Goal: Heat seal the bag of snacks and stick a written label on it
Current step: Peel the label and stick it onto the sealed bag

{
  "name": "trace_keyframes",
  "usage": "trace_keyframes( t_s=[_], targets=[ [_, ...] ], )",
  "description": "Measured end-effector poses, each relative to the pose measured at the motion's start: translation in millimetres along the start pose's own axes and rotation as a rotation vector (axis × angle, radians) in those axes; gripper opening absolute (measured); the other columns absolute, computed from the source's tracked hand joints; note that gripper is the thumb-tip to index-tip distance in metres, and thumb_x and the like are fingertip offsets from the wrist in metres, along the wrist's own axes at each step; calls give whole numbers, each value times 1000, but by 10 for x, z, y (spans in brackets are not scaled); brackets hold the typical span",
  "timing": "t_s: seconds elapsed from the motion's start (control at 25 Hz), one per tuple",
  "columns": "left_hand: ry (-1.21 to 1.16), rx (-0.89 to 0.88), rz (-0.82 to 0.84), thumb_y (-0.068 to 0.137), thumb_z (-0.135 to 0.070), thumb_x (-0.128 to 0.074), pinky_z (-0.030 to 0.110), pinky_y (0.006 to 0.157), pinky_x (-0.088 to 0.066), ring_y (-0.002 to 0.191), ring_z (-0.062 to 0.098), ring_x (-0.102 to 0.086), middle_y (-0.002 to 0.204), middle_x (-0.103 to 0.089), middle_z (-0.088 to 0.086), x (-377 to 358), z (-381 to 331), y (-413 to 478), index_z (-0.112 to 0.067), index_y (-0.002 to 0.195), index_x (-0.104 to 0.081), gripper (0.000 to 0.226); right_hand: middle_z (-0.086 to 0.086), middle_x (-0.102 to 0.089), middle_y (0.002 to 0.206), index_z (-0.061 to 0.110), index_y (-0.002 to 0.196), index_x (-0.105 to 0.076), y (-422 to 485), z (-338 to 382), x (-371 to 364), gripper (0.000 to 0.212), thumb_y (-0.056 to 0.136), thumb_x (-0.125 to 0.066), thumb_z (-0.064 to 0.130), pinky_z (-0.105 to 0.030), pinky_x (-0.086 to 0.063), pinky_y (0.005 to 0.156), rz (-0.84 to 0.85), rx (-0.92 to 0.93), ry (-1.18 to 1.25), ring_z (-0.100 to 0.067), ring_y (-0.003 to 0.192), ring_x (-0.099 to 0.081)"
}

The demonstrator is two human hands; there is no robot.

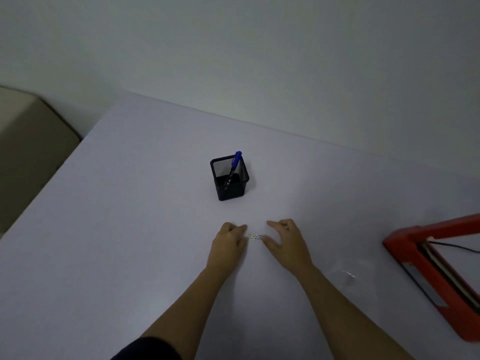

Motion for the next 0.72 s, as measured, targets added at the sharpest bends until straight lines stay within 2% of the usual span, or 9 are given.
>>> trace_keyframes(
  t_s=[0.08, 0.16, 0.28, 0.44, 0.56, 0.64, 0.72],
  targets=[
    [60, -26, -38, 91, -18, -54, 32, 82, -49, 92, 26, -57, 110, -54, 13, -39, -51, 10, -13, 124, -57, 34, -6, -55, 108, 20, 118, -61, -39, 103, -22, 41, 82, -66, 39, -35, -51, 72, -23, 118, -150, -21, 93, -54],
    [113, -46, -84, 91, -19, -55, 32, 75, -49, 89, 26, -57, 106, -55, 12, -40, -95, 11, -12, 118, -62, 29, -8, -58, 107, 19, 111, -65, -58, 181, 15, 36, 80, -68, 36, -36, -51, 70, -73, 171, -177, -23, 93, -56],
    [137, -75, -125, 89, -16, -58, 30, 68, -46, 85, 26, -57, 99, -58, 12, -65, -136, -3, -8, 105, -68, 20, -6, -59, 105, 16, 101, -69, -95, 201, 9, 24, 80, -69, 28, -37, -52, 72, -105, 172, -118, -23, 95, -57],
    [71, -48, -136, 87, -9, -59, 33, 72, -48, 87, 27, -58, 97, -61, 14, -75, -121, 9, -2, 95, -66, 12, -5, -58, 105, 15, 97, -68, -85, 173, -31, 17, 81, -67, 22, -31, -48, 75, -86, 122, -59, -19, 96, -54],
    [-46, -27, -83, 87, -7, -58, 28, 70, -48, 78, 24, -60, 85, -65, 12, -41, -136, -14, -4, 86, -62, 5, -2, -64, 98, 14, 95, -66, -92, 102, 0, 12, 84, -65, 19, -23, -48, 80, -44, -1, 192, -14, 91, -57],
    [-172, 39, -46, 87, -11, -60, 16, 64, -46, 73, 19, -59, 79, -66, 6, 44, -128, -84, -9, 86, -63, 3, 1, -67, 87, 16, 89, -65, -166, 55, 59, 4, 85, -64, 16, -16, -49, 75, -6, -125, 410, -13, 84, -62],
    [-278, 77, -20, 86, -14, -62, 14, 63, -45, 71, 18, -61, 77, -68, 3, 153, -184, -193, -17, 86, -64, 4, 2, -68, 81, 18, 85, -63, -275, 82, 159, 5, 85, -64, 14, -17, -51, 72, 15, -200, 584, -16, 81, -65]
  ],
)
Point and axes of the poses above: each hand's wrist, its own y-axis towards the middle knuckle, its own x-axis out of the back of the hand, z = x × y, the point moved 10 cm from there along y, towards the middle knuckle
